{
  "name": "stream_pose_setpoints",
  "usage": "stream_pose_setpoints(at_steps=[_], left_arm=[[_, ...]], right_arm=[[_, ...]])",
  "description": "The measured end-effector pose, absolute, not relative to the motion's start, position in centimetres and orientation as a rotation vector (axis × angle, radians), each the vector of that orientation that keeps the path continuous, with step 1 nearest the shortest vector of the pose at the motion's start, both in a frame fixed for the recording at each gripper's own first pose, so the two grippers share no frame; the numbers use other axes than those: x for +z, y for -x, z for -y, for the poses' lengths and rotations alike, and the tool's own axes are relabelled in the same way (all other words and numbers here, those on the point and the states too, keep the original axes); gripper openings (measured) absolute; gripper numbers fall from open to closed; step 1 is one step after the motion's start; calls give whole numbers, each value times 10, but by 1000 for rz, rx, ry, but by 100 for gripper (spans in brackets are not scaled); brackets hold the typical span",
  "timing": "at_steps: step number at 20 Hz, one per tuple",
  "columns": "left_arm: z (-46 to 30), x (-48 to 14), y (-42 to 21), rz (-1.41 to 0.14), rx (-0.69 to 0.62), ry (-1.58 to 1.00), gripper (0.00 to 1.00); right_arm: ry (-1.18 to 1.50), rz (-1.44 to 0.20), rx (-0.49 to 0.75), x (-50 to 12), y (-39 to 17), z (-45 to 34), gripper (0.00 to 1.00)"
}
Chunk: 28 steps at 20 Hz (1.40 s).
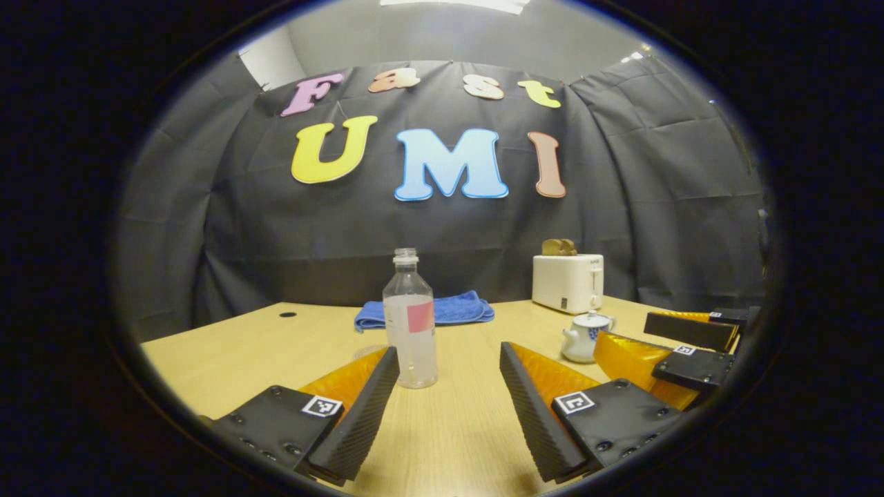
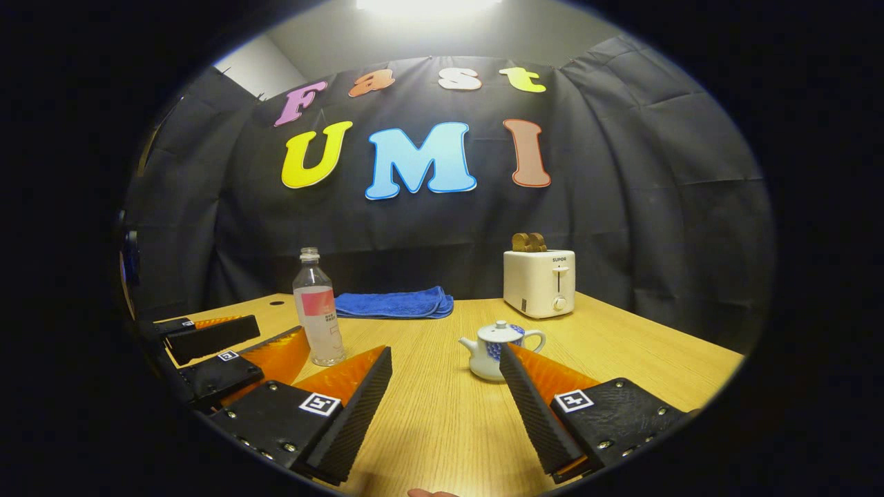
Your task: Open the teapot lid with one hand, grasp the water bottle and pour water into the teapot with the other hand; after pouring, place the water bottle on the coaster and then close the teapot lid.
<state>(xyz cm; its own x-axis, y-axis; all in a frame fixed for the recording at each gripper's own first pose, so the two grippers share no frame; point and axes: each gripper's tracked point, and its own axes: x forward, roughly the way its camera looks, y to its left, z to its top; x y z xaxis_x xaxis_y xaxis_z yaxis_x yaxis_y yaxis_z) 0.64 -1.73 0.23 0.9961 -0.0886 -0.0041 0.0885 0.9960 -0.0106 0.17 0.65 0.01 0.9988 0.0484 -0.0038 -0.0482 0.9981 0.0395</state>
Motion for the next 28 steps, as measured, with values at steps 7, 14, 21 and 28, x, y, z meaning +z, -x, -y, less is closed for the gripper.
stream_pose_setpoints(at_steps=[7, 14, 21, 28], left_arm=[[5, 34, -12, 54, -99, 41, 100], [-5, 35, -27, 62, -105, 18, 99], [-17, 22, -39, 29, -93, 38, 99], [-21, 11, -48, -3, -88, 28, 99]], right_arm=[[4, 29, 17, 23, -32, 14, 97], [21, -12, -34, 17, -81, 43, 97], [12, -59, -38, 8, -119, 54, 92], [10, -107, -69, -3, -130, 62, 39]])
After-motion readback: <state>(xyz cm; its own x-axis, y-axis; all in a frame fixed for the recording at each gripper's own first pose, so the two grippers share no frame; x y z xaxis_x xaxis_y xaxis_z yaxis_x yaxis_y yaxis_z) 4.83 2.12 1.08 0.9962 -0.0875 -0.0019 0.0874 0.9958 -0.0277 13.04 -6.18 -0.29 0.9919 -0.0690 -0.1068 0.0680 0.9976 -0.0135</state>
